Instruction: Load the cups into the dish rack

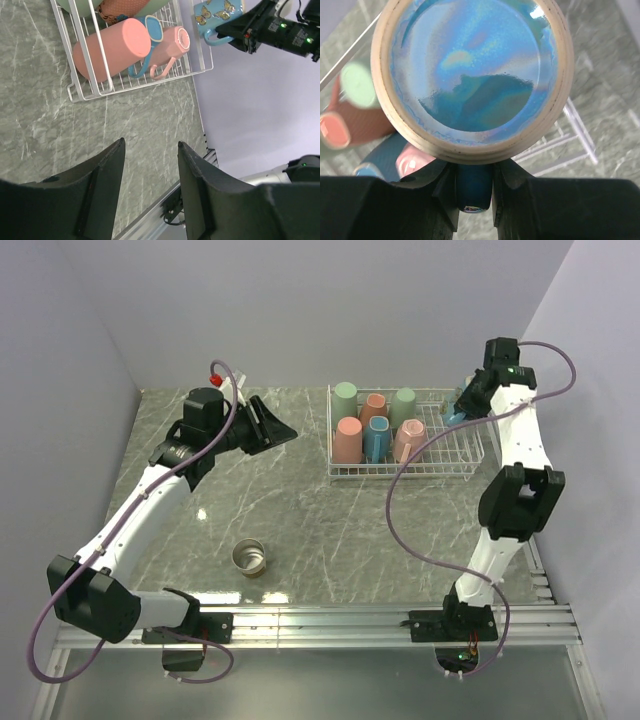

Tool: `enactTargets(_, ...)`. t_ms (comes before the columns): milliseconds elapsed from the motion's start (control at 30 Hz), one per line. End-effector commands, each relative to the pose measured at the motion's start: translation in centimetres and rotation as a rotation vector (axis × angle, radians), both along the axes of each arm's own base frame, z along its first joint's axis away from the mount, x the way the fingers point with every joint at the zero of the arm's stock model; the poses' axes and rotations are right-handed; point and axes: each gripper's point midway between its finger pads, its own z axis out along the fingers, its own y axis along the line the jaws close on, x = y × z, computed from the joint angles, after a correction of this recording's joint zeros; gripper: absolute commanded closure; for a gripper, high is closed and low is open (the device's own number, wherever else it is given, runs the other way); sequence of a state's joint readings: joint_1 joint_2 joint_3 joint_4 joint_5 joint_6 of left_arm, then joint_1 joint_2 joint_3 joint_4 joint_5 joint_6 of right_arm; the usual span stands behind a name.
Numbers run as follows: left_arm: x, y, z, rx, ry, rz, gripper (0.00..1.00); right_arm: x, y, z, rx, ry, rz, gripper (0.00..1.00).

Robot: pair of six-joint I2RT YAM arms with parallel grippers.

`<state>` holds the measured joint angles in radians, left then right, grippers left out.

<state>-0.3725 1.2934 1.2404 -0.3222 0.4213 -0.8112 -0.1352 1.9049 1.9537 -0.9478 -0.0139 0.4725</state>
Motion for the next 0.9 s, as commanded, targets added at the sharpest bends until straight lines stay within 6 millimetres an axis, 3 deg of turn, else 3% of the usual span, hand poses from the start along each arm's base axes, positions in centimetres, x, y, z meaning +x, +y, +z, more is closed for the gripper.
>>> enactTargets(0, 0.4, 0.0, 1.7, -0.002, -0.054, -0.011, 0.49, 3.2, -1.0, 4.8, -0.128, -0.159, -0.012, 1.00)
enactTargets(433, 1.0, -0.2, 0.9, 0.012, -0.021, -0.008, 0.51, 8.1, -0.4, -0.9, -0.151, -0.101, -0.021, 1.00)
enactTargets(867, 0.8, 0.7, 0.3, 0.044, 0.000, 0.035, 0.52, 10.3, 2.0, -4.5, -0.169, -0.065, 0.014, 1.00)
